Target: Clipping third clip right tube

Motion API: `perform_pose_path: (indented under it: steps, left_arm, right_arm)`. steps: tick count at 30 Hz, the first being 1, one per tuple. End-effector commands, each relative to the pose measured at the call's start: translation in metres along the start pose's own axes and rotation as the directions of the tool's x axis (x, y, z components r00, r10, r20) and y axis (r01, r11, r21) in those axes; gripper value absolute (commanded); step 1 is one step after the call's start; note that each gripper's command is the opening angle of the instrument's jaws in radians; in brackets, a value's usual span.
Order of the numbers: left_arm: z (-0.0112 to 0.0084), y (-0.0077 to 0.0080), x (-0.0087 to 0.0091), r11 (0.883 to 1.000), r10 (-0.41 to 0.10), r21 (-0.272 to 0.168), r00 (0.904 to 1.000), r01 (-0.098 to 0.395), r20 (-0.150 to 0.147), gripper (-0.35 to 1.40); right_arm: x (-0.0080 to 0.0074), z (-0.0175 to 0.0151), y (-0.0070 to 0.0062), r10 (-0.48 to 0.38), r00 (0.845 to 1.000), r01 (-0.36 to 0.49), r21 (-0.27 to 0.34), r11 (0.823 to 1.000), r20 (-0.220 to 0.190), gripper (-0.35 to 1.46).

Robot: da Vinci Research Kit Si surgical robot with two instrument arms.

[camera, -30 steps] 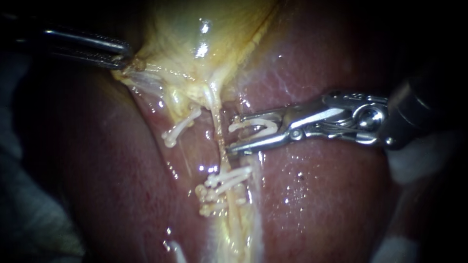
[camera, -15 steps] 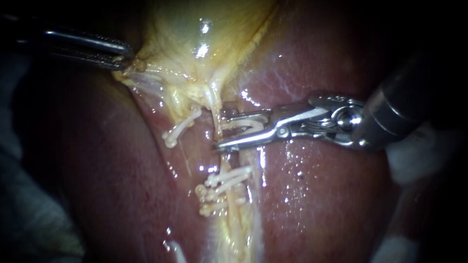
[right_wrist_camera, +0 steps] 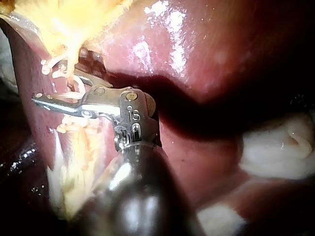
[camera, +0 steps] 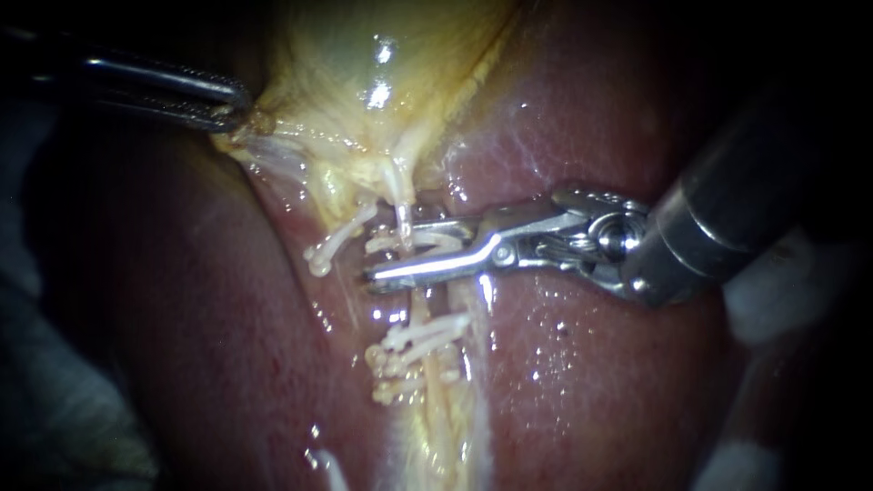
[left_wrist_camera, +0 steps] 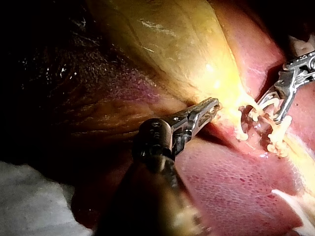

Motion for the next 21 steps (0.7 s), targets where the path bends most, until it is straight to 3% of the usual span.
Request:
perform_pose_path:
  steps: [1,7,17,19,21]
  left_arm:
    - [0.0000,0.0000,0.0000,1.000,0.000,0.000,1.0000,0.000,0.000,-0.35]
    - [0.0000,0.0000,0.0000,1.000,0.000,0.000,1.0000,0.000,0.000,-0.35]
    - [0.0000,0.0000,0.0000,1.000,0.000,0.000,1.0000,0.000,0.000,-0.35]
    - [0.0001,0.0000,0.0000,1.000,0.000,0.000,1.0000,0.000,0.000,-0.35]
    - [0.0001,0.0000,0.0000,1.000,0.000,0.000,1.0000,0.000,0.000,-0.35]
  right_arm:
    - [0.0003,0.0000,-0.0003,0.001,1.000,-0.001,0.010,1.000,-0.001,0.46]
    - [0.0007,0.0000,-0.0007,0.001,1.000,-0.001,0.054,0.999,0.016,0.39]
    - [0.0011,-0.0005,-0.0010,0.003,1.000,-0.004,0.062,0.998,0.021,-0.19]
    - [0.0010,-0.0005,-0.0011,0.038,0.999,-0.039,0.062,0.997,0.023,-0.33]
    - [0.0008,-0.0006,-0.0012,0.066,0.997,-0.068,0.061,0.996,0.026,-0.35]
